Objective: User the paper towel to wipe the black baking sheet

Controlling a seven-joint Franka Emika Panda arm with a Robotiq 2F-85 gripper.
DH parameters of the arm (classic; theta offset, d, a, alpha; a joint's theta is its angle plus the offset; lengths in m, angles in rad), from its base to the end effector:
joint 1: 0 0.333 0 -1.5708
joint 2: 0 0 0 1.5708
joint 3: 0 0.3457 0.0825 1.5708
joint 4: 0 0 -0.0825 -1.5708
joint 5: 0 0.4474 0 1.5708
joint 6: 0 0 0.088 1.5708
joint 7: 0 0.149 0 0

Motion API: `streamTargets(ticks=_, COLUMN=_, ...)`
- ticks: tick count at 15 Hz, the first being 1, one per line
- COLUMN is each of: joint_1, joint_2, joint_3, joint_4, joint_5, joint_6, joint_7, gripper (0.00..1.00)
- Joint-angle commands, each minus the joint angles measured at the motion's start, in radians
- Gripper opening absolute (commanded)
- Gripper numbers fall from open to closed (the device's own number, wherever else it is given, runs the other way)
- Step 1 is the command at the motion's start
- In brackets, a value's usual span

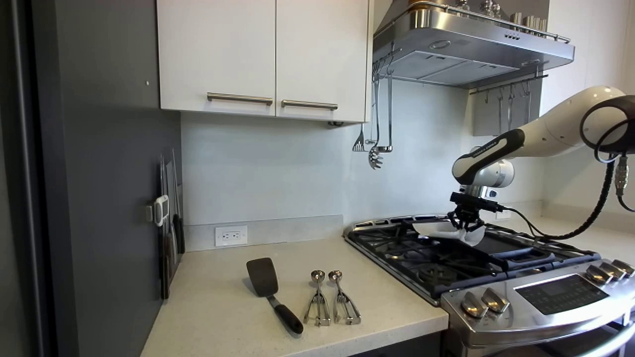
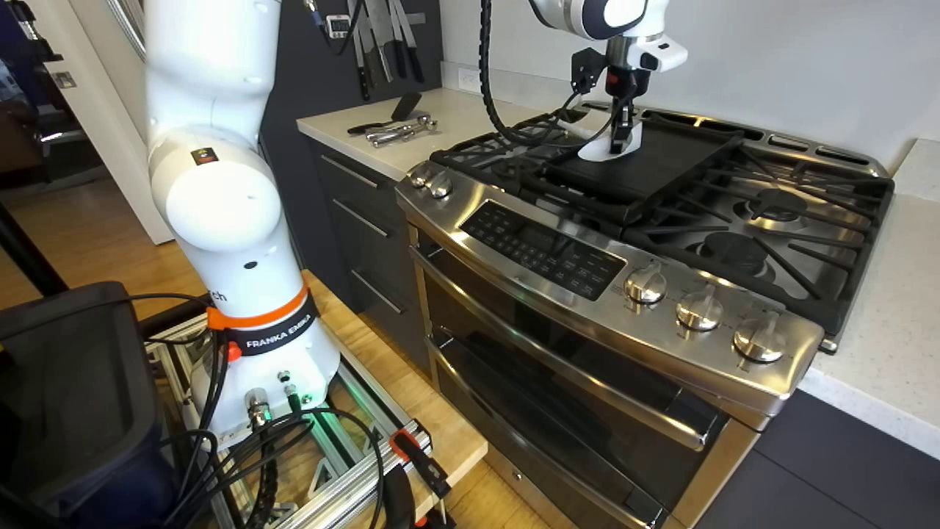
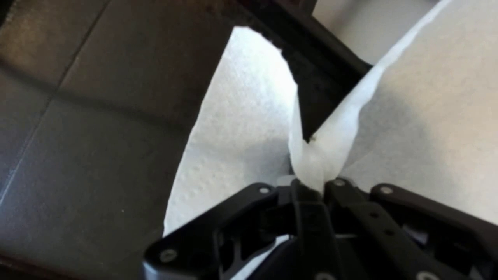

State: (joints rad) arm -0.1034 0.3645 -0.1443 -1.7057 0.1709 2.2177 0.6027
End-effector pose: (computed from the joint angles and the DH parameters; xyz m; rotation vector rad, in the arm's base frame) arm 0.7238 -0.1633 0.3531 -2.6959 1.3523 -0.2018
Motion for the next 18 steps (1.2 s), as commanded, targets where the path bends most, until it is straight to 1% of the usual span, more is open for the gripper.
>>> streamTargets(ticks=1, joint_1=-0.001, joint_2=0.07, joint_3=-0.054, joint_4=0.02, joint_5=-0.056, joint_6=0.025, joint_7=0.063, gripper=0.0)
streamTargets(ticks=5, joint_1=-0.006, joint_2=0.087, joint_3=-0.092, joint_4=0.04, joint_5=-0.102, joint_6=0.018, joint_7=0.115, gripper=0.0)
streamTargets(ticks=11, joint_1=-0.013, joint_2=0.123, joint_3=-0.149, joint_4=0.073, joint_5=-0.199, joint_6=0.056, joint_7=0.204, gripper=0.0)
streamTargets(ticks=12, joint_1=-0.015, joint_2=0.128, joint_3=-0.15, joint_4=0.079, joint_5=-0.203, joint_6=0.061, joint_7=0.212, gripper=0.0)
streamTargets(ticks=15, joint_1=-0.031, joint_2=0.145, joint_3=-0.131, joint_4=0.096, joint_5=-0.164, joint_6=0.154, joint_7=0.197, gripper=0.0)
streamTargets(ticks=18, joint_1=-0.04, joint_2=0.168, joint_3=-0.099, joint_4=0.12, joint_5=-0.098, joint_6=0.235, joint_7=0.189, gripper=0.0)
